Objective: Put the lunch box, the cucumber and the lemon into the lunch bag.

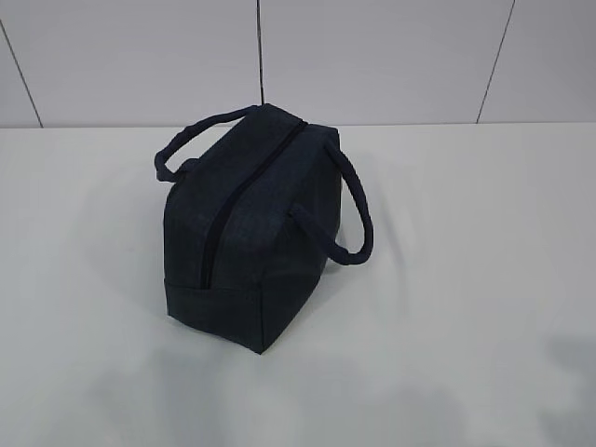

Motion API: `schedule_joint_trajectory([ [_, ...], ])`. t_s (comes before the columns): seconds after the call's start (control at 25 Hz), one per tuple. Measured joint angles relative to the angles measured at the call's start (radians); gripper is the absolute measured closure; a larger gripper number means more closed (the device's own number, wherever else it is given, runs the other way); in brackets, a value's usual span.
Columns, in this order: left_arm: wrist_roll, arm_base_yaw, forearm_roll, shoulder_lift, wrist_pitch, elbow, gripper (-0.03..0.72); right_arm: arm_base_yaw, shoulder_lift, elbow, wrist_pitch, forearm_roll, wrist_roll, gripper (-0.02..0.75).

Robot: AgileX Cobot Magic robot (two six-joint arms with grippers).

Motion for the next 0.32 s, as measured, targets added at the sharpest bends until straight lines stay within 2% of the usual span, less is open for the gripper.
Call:
schedule_joint_trajectory([
  [0.32, 0.000, 0.000, 0.000, 0.000, 0.000, 0.000, 0.452, 0.000, 0.000, 0.000, 0.000, -0.002, 0.000, 0.489],
])
